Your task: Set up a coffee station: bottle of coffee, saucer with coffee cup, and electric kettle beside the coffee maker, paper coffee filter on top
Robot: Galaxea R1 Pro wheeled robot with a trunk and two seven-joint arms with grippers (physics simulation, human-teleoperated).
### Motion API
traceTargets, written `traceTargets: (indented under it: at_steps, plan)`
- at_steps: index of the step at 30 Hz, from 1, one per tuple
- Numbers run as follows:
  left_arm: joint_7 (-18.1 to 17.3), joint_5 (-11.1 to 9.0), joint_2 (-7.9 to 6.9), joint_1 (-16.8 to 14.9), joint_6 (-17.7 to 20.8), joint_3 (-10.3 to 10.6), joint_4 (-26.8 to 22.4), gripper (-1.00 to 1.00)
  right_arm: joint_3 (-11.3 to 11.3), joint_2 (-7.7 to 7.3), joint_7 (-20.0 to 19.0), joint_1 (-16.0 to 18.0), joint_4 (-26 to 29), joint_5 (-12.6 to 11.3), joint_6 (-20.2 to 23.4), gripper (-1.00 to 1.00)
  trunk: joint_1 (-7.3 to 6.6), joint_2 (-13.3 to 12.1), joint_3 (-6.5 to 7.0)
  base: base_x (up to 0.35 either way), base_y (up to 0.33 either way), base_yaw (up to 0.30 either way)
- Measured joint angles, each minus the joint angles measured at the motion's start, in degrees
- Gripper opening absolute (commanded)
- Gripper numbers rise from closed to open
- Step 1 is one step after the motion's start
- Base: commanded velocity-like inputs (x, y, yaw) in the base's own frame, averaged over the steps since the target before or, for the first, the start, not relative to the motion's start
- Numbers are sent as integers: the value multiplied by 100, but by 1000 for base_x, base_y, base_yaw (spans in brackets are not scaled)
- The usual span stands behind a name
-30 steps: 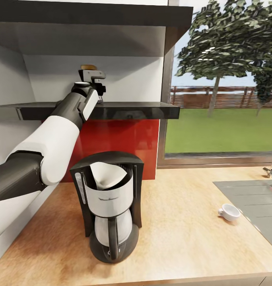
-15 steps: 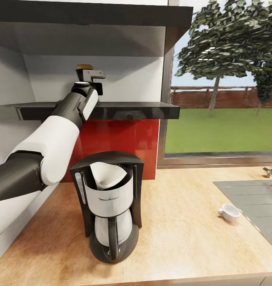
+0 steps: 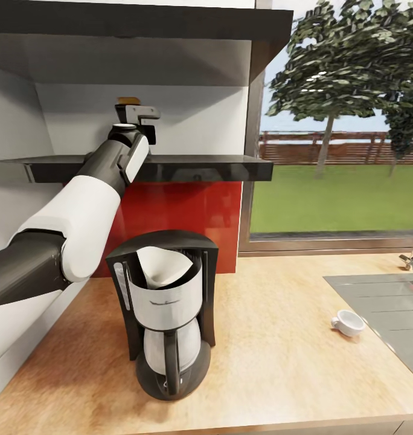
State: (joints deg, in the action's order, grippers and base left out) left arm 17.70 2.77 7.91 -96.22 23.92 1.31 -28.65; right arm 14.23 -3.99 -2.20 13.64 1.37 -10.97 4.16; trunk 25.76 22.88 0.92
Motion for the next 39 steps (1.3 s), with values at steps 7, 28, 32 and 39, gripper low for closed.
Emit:
traceTargets:
  at_steps: [7, 28, 32, 39]
  plan:
    - [-18, 7, 5, -53, 33, 12, -55, -100, 5, 15, -2, 0, 14, -6, -9, 100, 0, 0, 1, 0, 0, 0]
    - [-41, 7, 18, -1, 173, -12, -537, -100, -4, 23, -17, 0, 31, -23, -10, 100, 3, -1, 0, -110, 0, 0]
    - [-41, 6, 18, -1, 168, -7, -538, -100, -8, 24, -20, 0, 41, -32, -16, 100, 3, -1, 0, -321, 0, 0]
    - [-51, 1, 17, 0, 169, 1, -541, -100, -13, 25, -20, 1, 49, -41, -18, 100, 4, -1, 0, -328, 0, 163]
